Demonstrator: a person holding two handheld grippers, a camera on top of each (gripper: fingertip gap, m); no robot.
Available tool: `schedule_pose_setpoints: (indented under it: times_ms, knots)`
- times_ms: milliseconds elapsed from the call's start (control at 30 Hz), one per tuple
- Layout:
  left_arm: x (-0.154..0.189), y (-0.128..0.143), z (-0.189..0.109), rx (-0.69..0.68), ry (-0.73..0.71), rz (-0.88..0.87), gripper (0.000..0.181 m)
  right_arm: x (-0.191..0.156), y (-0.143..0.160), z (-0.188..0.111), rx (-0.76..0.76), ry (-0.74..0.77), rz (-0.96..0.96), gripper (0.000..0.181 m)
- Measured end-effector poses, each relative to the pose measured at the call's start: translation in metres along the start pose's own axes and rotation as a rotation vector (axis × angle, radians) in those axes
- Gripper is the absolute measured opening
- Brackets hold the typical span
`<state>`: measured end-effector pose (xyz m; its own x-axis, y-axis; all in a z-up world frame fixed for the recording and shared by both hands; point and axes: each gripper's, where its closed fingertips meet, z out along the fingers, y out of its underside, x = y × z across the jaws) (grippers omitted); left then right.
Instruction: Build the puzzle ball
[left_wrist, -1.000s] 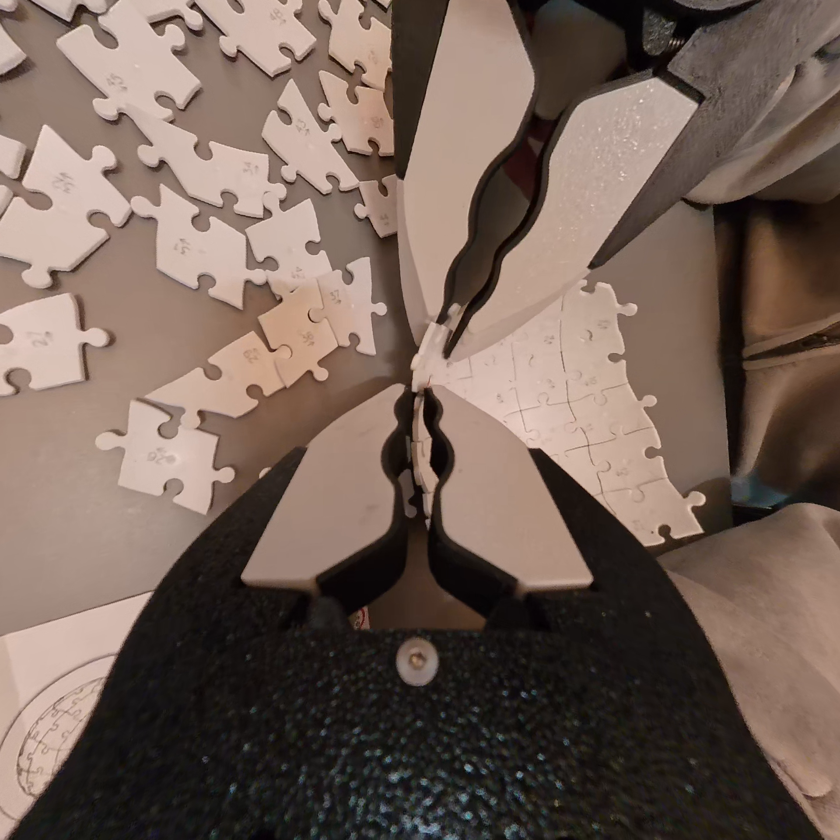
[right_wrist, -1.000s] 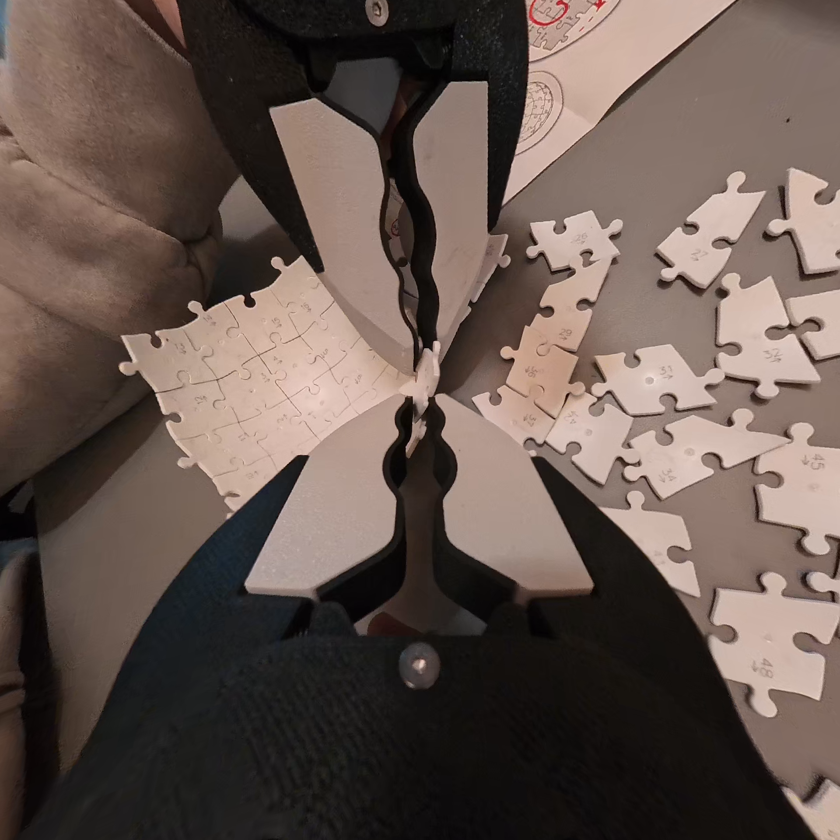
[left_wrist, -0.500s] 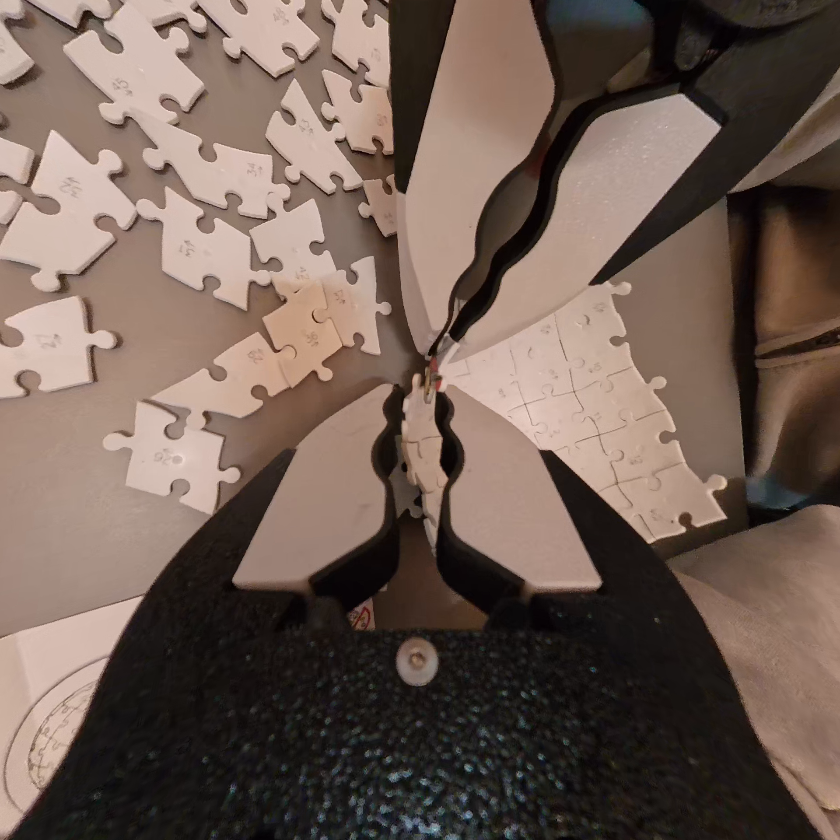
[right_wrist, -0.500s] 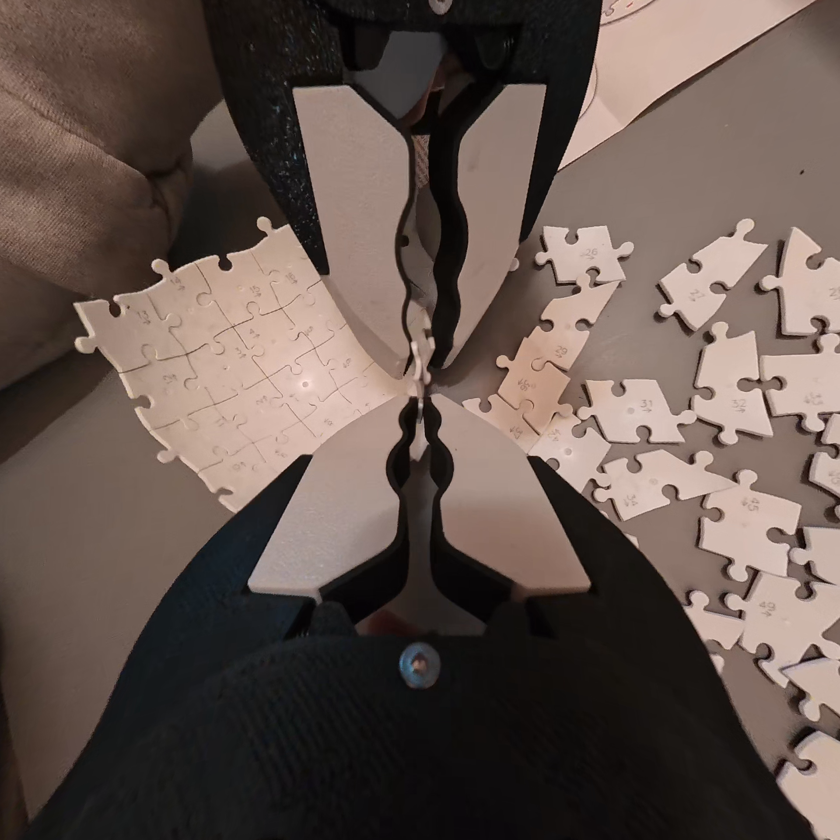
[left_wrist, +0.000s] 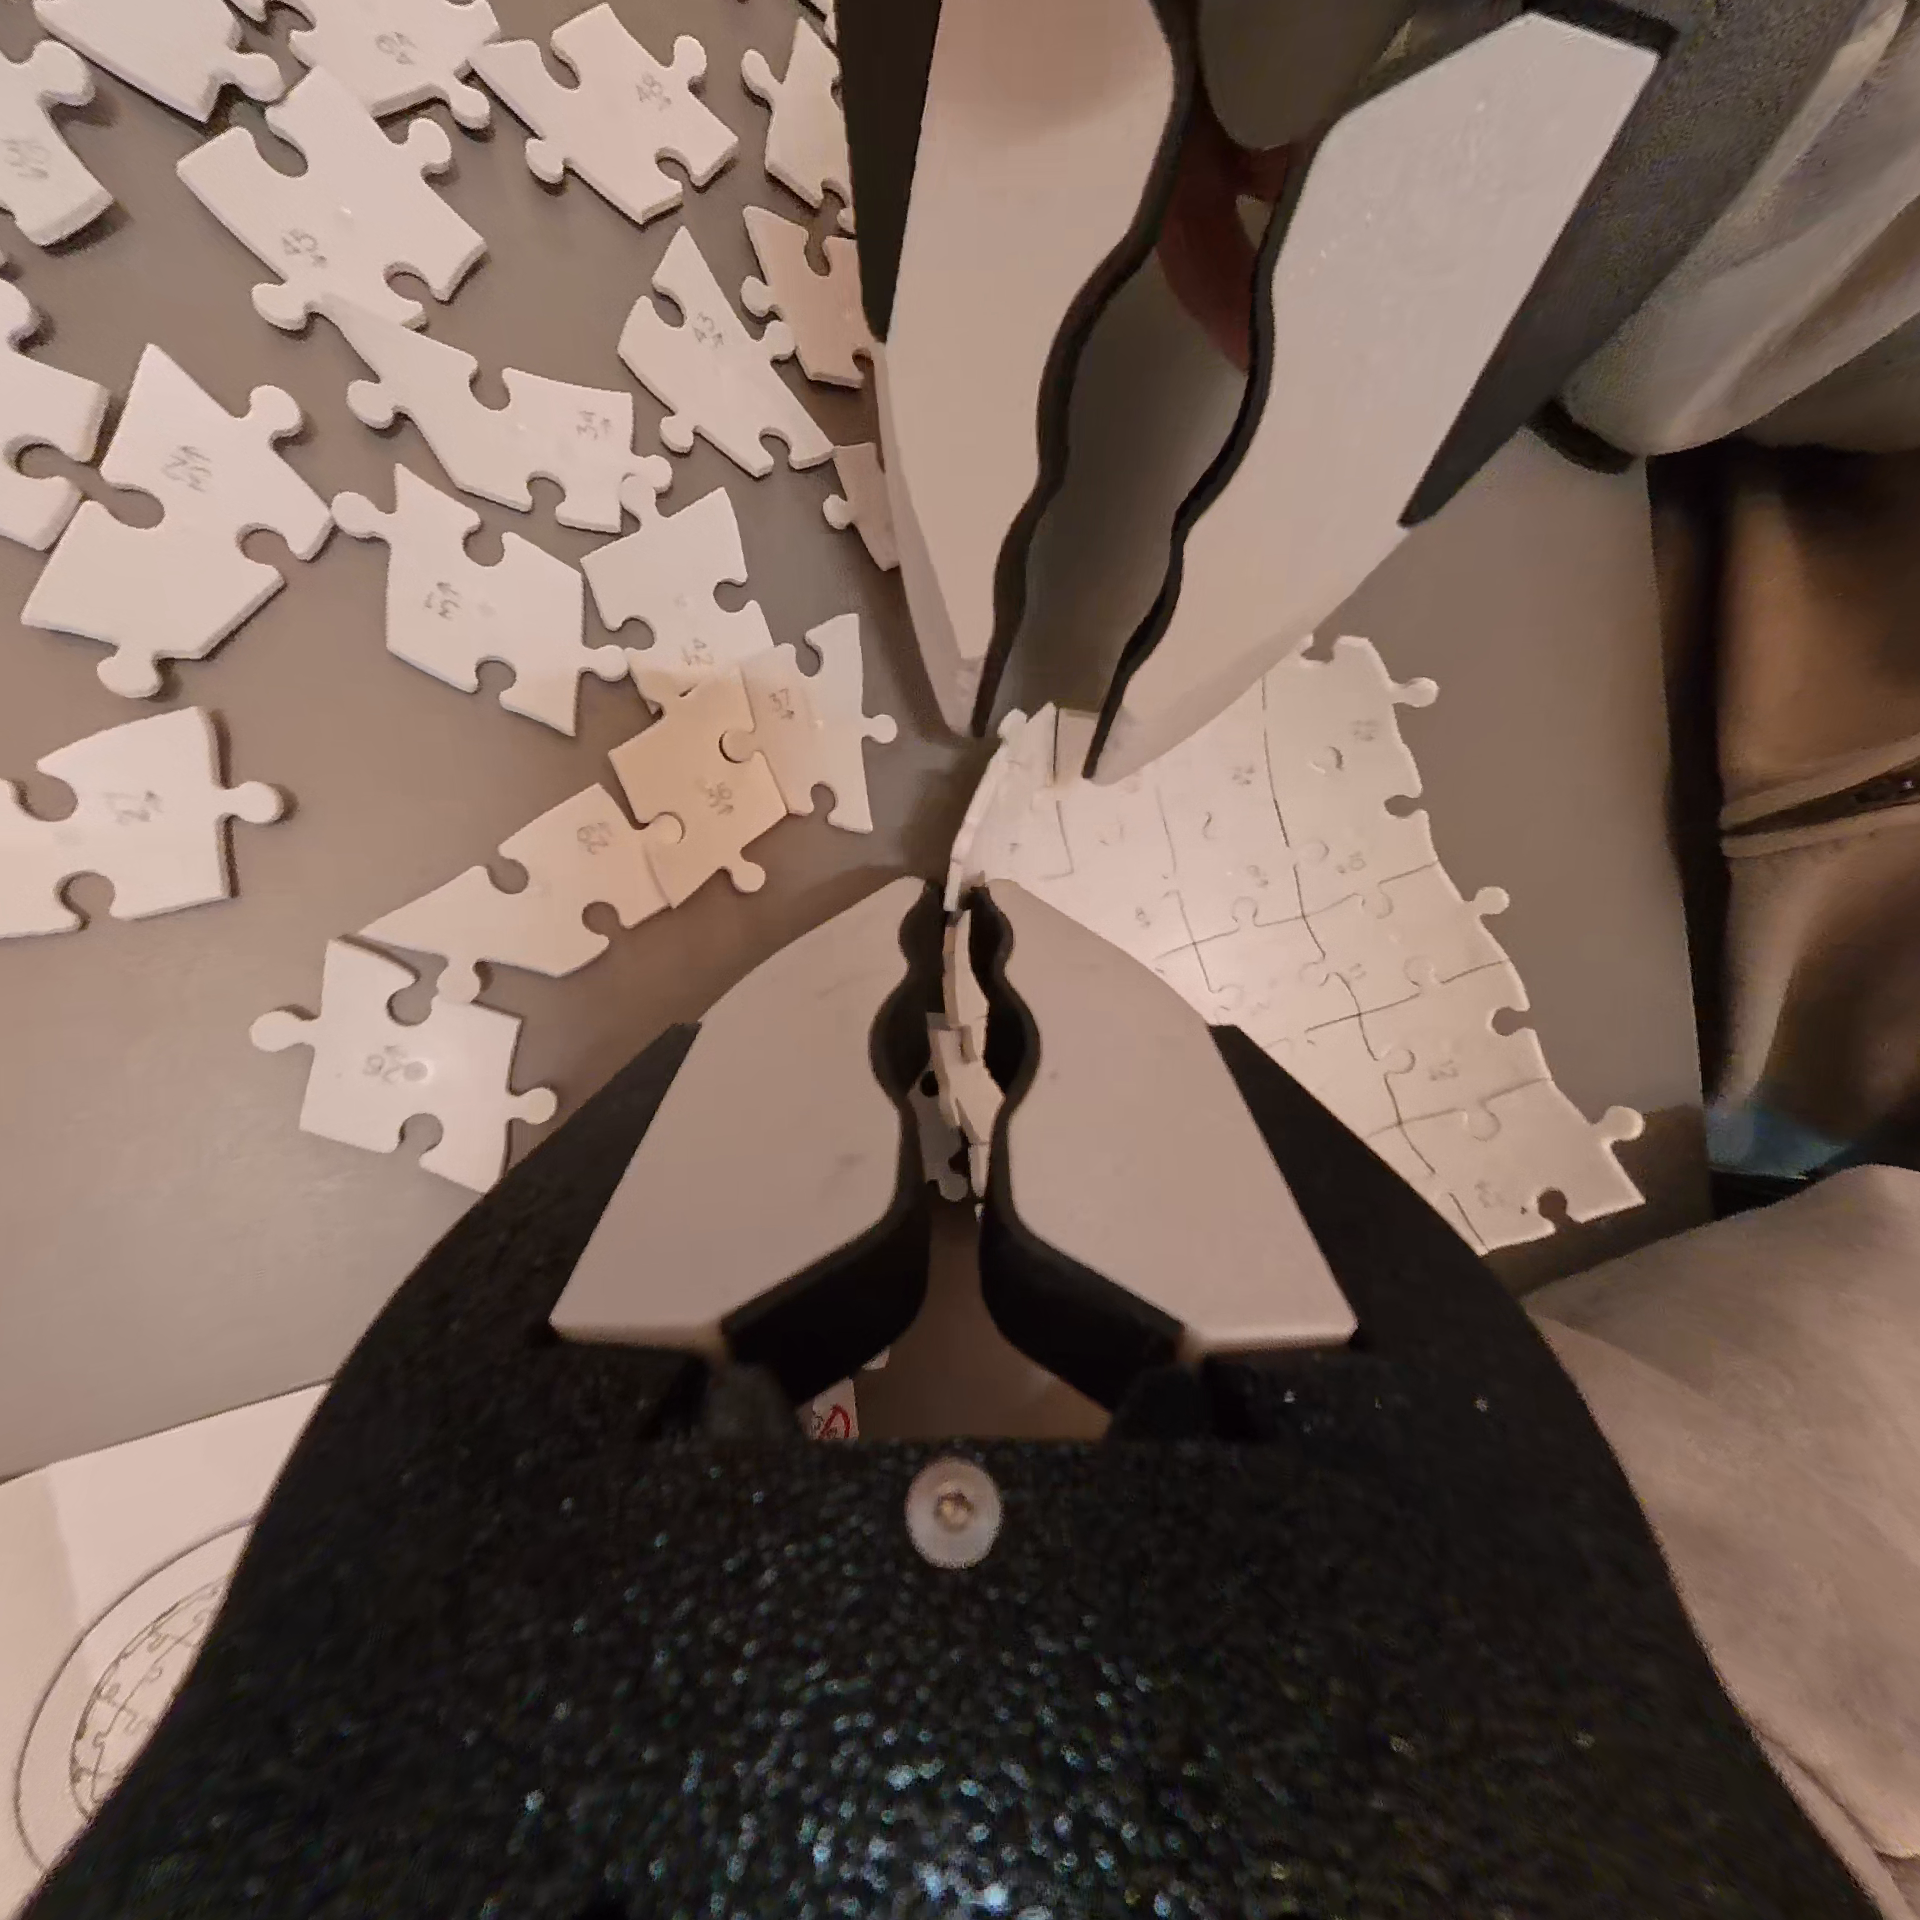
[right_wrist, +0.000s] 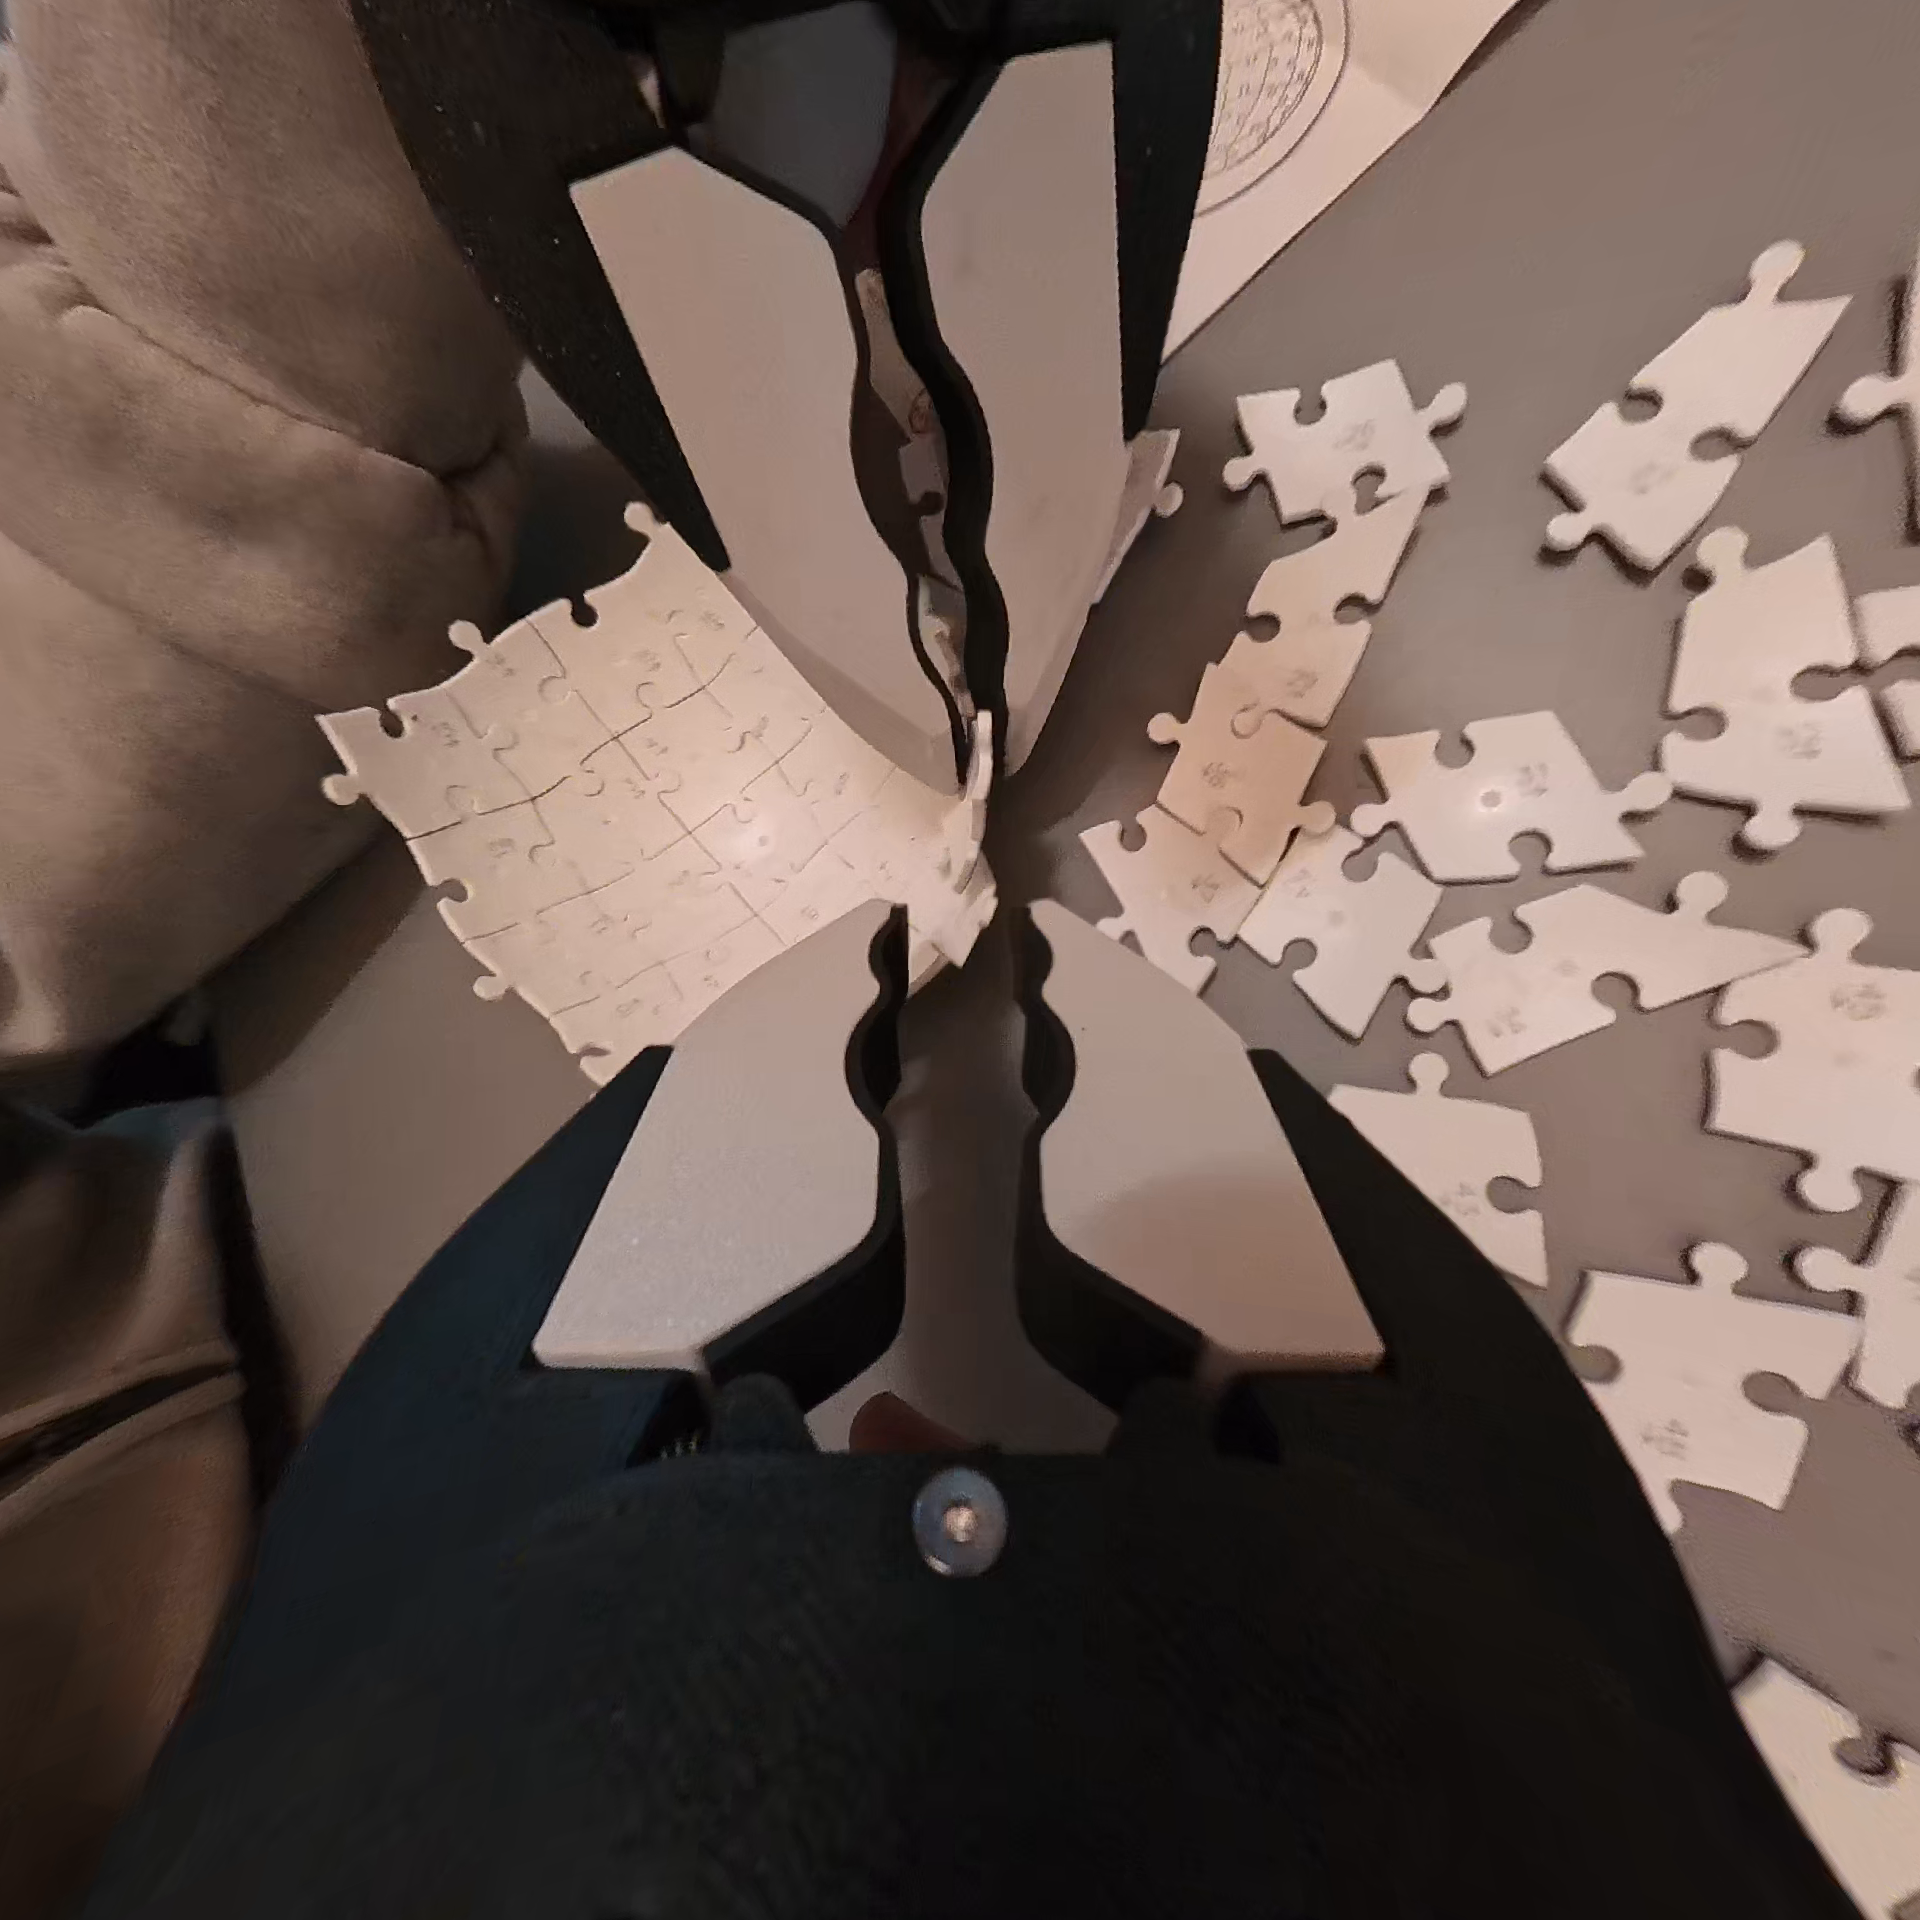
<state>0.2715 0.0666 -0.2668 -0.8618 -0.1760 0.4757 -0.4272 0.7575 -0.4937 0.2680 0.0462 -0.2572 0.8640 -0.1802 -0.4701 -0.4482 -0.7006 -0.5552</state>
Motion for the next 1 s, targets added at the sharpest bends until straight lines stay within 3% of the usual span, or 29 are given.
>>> schedule_pose_setpoints:
  times_ms: [33, 367, 567, 633, 700, 833, 1000]
  knots:
    - [0.000, 0.000, 0.000, -0.001, -0.001, 0.001, 0.004, 0.000, 0.001, 0.000, -0.005, -0.010, 0.008, 0.017]
    - [-0.001, 0.000, -0.001, 0.008, -0.008, -0.008, 0.004, 0.002, 0.000, 0.010, 0.002, -0.013, -0.018, 0.006]
    - [-0.002, 0.002, -0.003, 0.005, -0.012, -0.017, 0.004, 0.001, -0.003, 0.007, 0.025, -0.036, 0.006, 0.008]
    - [-0.001, 0.002, -0.003, 0.004, -0.014, -0.013, 0.004, 0.002, -0.001, 0.003, 0.030, -0.045, 0.046, 0.021]
    - [-0.001, 0.002, -0.003, 0.003, -0.015, -0.015, 0.003, 0.001, 0.004, -0.003, 0.016, -0.070, 0.081, 0.024]
    - [-0.001, 0.002, -0.003, 0.003, -0.015, -0.020, 0.003, 0.003, 0.004, -0.009, 0.040, -0.092, 0.124, 0.012]
    - [0.001, 0.007, -0.002, -0.023, -0.007, -0.014, 0.004, -0.002, 0.004, -0.005, 0.019, -0.105, 0.116, 0.014]
